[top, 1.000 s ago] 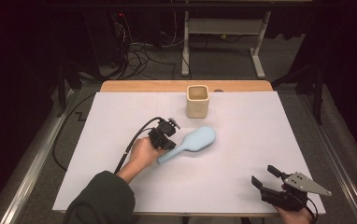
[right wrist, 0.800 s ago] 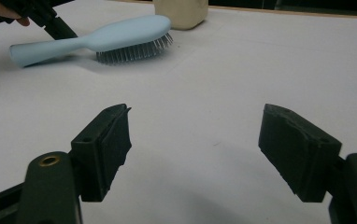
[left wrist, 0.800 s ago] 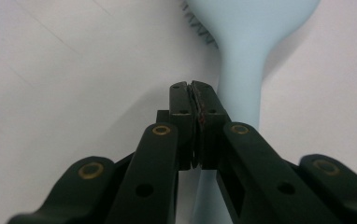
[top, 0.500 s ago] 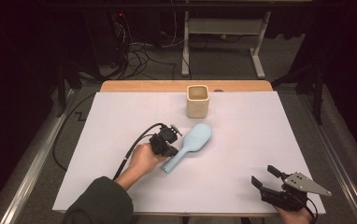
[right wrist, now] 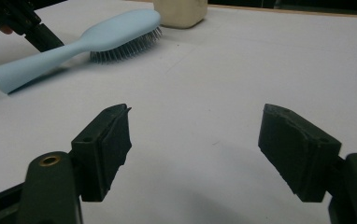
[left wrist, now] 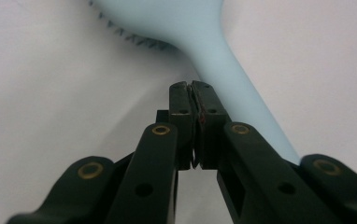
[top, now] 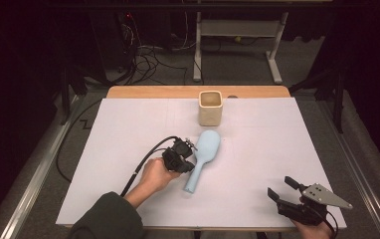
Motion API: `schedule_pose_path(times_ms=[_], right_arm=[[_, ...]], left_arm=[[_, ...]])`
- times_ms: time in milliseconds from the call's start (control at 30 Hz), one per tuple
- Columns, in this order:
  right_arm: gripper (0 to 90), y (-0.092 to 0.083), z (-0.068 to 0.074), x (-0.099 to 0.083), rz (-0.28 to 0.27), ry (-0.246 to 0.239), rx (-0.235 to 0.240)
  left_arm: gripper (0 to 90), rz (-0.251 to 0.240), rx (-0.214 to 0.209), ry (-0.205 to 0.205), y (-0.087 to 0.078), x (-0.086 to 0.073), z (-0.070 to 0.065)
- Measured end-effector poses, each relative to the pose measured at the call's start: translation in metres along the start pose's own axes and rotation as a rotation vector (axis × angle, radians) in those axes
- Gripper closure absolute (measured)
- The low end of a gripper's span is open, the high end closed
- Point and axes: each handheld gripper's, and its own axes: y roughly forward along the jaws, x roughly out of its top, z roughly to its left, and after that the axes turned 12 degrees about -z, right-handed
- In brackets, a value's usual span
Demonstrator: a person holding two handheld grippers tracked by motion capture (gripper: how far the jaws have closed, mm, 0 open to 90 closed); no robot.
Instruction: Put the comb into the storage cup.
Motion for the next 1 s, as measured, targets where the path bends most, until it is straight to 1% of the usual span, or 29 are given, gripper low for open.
schedule_pose_path(times_ms=[33,267,400,567,833,867,1000], right_arm=[[25.8,0.0,0.0,0.0,0.0,0.0,0.0],[25.9,0.0,0.0,0.0,-0.001,0.0,0.0],[25.9,0.0,0.0,0.0,0.001,0.0,0.0],[25.9,0.0,0.0,0.0,0.0,-0.003,-0.001],[25.9,0.0,0.0,0.0,0.0,-0.003,-0.001],[25.9,0.0,0.0,0.0,0.0,-0.003,-0.001],[25.9,0.0,0.0,0.0,0.001,-0.003,0.0]], left_arm=[[87.3,-0.004,-0.004,0.002,0.001,0.0,-0.002],[87.4,-0.007,-0.007,0.009,0.002,0.0,-0.006],[87.3,-0.006,-0.019,0.018,0.003,0.0,-0.01],[87.3,-0.008,-0.04,0.029,0.005,0.0,-0.016],[87.3,-0.024,-0.083,0.025,0.01,0.001,-0.023],[87.3,-0.027,-0.094,0.021,0.011,0.002,-0.024],[87.3,-0.034,-0.101,0.019,0.014,0.003,-0.026]])
